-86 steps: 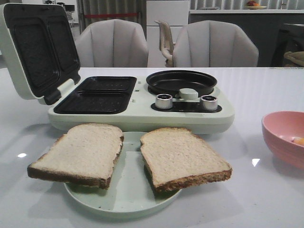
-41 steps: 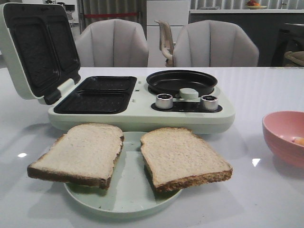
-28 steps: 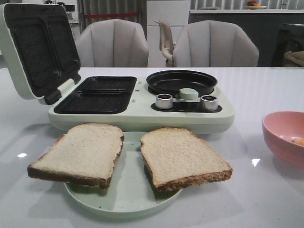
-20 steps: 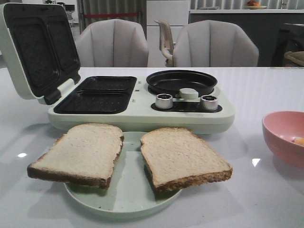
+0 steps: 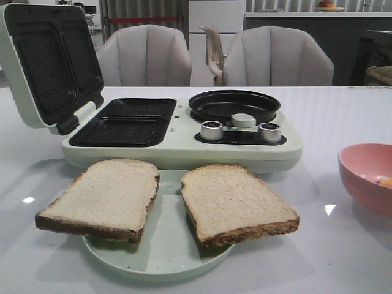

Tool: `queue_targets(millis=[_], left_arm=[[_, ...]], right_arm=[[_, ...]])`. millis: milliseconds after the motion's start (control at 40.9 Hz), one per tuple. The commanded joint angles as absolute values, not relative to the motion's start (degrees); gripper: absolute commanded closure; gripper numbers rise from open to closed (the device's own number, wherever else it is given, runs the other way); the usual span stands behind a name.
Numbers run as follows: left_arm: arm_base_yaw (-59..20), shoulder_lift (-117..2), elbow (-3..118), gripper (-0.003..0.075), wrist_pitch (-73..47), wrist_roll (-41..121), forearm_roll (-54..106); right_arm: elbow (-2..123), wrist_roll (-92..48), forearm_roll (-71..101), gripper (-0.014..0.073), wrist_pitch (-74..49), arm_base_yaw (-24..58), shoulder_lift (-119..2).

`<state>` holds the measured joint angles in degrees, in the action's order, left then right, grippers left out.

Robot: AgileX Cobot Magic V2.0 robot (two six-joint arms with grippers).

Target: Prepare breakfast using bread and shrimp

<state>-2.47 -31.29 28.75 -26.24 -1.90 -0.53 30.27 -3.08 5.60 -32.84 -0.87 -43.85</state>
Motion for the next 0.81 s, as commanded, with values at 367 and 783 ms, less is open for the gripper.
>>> queue_targets(millis=[367,783], left_arm=[[-3.4,-36.8,30.3,0.0192,-22.1,-1.4,-1.1],[-25.3,-46.2,30.3,0.0192,-22.1,12.4,-5.0]], right_arm=[[32.2,-3.0,4.3,0.0034,-29.2,-1.2,-46.9],[32.2,-3.0,4.3,0.0034,-29.2,-1.2,-46.9]])
